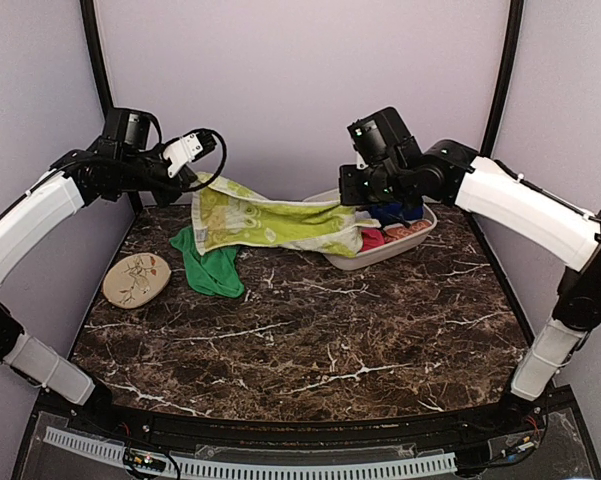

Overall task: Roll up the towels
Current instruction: Pick up the towel from the center of the board, then smooth out the towel at the center of the board.

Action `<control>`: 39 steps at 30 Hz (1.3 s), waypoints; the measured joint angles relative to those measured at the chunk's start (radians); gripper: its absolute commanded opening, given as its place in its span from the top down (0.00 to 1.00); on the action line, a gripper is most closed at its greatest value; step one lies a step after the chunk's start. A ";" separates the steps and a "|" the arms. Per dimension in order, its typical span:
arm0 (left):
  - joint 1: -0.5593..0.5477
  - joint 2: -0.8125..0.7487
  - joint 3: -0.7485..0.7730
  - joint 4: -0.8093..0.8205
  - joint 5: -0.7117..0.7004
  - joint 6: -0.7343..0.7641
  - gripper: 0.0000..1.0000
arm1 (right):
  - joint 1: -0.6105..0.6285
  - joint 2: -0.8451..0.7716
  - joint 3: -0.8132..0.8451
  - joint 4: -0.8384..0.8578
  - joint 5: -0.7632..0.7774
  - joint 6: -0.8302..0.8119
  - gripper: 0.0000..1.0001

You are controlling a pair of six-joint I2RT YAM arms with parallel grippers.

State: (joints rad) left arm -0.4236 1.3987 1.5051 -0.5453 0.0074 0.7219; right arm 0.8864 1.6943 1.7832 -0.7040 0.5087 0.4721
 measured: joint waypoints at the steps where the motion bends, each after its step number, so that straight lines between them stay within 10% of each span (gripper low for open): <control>1: 0.000 0.001 0.000 0.002 -0.013 0.004 1.00 | -0.001 -0.009 -0.010 0.002 0.002 0.000 1.00; 16: -0.027 -0.078 -0.311 0.030 0.006 0.038 1.00 | 0.129 -0.276 -0.692 0.180 -0.203 0.275 1.00; 39: -0.026 0.040 -0.130 0.184 -0.090 0.084 1.00 | -0.087 -0.169 -0.217 0.024 -0.114 0.032 1.00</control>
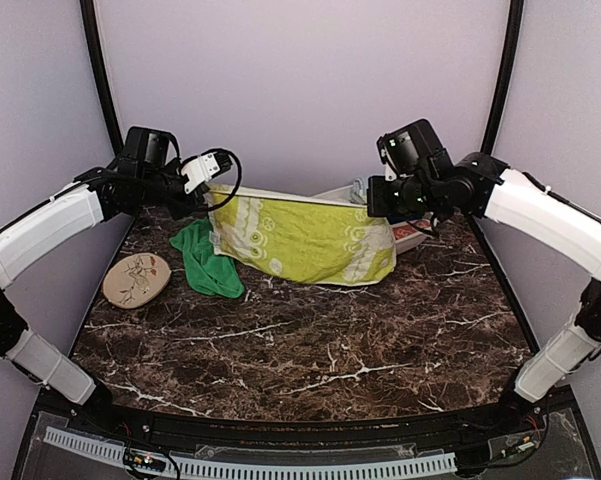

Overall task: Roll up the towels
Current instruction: Smooth out the towel at the center of the board.

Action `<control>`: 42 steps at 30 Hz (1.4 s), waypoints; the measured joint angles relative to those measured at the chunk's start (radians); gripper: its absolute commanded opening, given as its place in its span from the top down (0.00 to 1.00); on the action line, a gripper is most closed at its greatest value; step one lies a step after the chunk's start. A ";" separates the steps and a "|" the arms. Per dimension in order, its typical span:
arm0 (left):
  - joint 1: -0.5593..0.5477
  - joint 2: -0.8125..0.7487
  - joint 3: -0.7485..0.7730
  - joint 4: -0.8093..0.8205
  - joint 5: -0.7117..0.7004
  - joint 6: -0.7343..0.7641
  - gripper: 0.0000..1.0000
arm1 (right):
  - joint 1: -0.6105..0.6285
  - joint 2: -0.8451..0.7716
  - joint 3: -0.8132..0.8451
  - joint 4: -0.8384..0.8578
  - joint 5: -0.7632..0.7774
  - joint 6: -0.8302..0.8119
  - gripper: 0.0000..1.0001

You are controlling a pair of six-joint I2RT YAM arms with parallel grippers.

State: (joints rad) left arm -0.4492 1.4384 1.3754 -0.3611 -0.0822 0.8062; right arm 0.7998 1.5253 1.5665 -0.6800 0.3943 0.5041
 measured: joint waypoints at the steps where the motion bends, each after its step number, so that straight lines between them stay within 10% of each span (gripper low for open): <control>1: 0.000 0.000 -0.002 -0.003 0.004 0.000 1.00 | 0.001 0.000 -0.009 -0.007 0.000 -0.003 1.00; 8: -0.017 -0.177 -0.279 -0.061 0.185 0.000 1.00 | 0.100 -0.166 -0.443 0.072 -0.056 0.124 0.98; 14: -0.001 -0.338 -0.529 -0.256 0.306 0.016 1.00 | 0.336 -0.224 -0.763 0.055 -0.158 0.377 0.62; 18: 0.018 -0.374 -0.589 -0.373 0.296 0.048 0.52 | 0.402 -0.228 -0.795 -0.008 -0.227 0.470 0.40; 29: 0.018 -0.295 -0.444 -0.579 0.363 0.102 0.39 | 0.097 -0.378 -0.599 -0.111 -0.230 0.369 0.41; 42: 0.005 -0.050 -0.502 -0.219 0.330 0.096 0.39 | 0.055 -0.137 -0.759 0.051 -0.325 0.310 0.62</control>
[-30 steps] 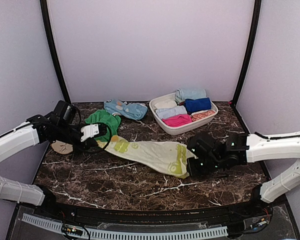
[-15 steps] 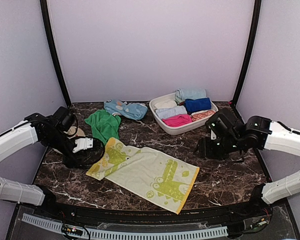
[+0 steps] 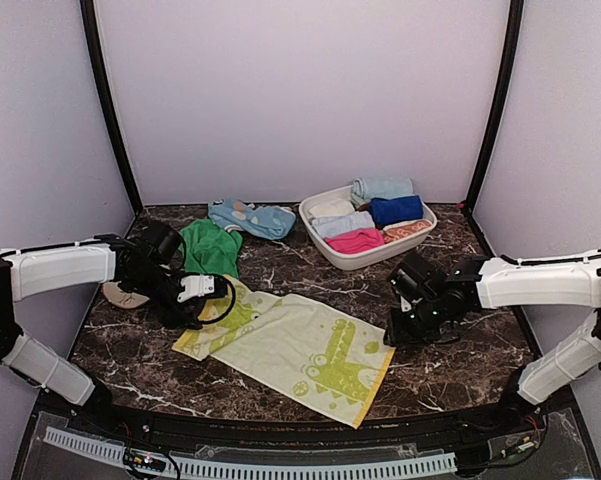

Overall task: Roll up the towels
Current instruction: Smooth out the towel at the center of the board, then pick up the towel from the center of the board.

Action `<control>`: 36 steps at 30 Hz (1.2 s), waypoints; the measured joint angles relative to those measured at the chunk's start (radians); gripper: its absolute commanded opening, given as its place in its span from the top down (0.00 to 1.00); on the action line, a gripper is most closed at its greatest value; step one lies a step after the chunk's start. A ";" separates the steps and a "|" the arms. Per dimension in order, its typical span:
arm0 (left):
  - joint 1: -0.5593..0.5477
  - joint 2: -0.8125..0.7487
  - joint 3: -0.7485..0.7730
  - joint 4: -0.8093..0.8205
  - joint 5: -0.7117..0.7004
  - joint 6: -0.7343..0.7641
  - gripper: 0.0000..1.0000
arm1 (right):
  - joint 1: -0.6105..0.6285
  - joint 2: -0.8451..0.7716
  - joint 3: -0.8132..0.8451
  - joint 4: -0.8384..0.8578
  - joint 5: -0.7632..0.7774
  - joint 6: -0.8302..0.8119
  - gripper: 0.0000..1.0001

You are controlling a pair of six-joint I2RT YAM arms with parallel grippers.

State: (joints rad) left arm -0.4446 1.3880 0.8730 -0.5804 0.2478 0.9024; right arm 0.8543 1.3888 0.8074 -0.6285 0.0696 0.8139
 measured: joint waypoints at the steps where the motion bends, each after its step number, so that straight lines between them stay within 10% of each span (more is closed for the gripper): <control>1: -0.004 0.005 -0.026 0.017 -0.006 0.005 0.40 | 0.000 0.012 0.000 0.016 -0.008 -0.005 0.65; 22: -0.013 -0.045 -0.193 0.089 -0.066 0.032 0.39 | -0.198 0.283 0.138 0.040 0.045 -0.224 0.88; 36: -0.013 0.026 0.126 -0.008 -0.031 -0.097 0.40 | -0.306 0.288 0.294 -0.066 0.124 -0.355 0.67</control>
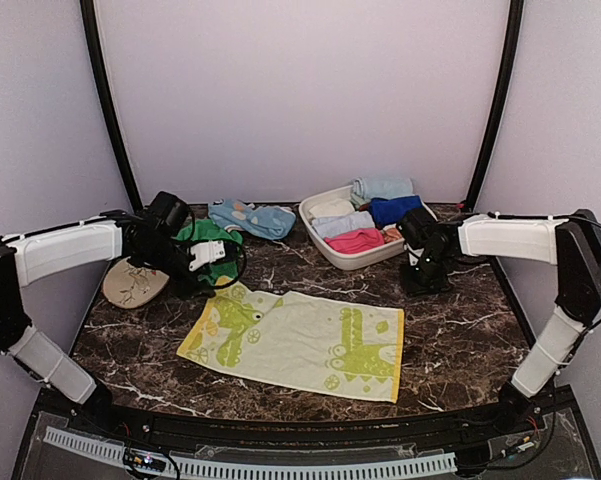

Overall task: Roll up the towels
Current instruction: Pick up the towel from the center of the board.

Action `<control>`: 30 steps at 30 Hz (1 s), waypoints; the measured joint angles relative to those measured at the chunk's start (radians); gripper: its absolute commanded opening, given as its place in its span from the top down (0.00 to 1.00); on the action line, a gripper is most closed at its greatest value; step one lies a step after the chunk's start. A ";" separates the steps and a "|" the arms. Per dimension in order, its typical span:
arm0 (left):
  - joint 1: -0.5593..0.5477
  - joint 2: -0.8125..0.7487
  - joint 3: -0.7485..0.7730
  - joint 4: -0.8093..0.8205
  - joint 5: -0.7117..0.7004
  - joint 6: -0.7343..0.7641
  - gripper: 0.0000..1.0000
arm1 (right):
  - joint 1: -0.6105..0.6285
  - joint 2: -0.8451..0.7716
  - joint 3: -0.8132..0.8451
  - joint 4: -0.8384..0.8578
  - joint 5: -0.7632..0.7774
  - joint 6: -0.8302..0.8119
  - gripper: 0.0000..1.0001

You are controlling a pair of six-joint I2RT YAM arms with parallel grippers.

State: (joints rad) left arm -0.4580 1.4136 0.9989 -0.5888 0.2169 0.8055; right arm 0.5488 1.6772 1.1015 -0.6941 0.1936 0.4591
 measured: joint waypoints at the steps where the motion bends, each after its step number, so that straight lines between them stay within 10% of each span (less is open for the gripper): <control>1: 0.000 0.041 0.043 0.019 -0.002 -0.008 0.41 | -0.009 -0.012 0.002 -0.002 0.001 -0.003 0.65; 10: 0.023 0.436 0.305 0.027 -0.023 -0.028 0.42 | -0.013 -0.037 -0.032 0.042 -0.111 -0.059 0.56; 30: 0.054 0.579 0.489 -0.190 0.055 0.024 0.50 | -0.020 0.002 -0.058 0.095 -0.251 -0.150 0.45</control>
State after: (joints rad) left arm -0.4038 1.9923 1.4879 -0.7788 0.2718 0.8295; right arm 0.5285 1.6794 1.0431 -0.5987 -0.0570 0.3092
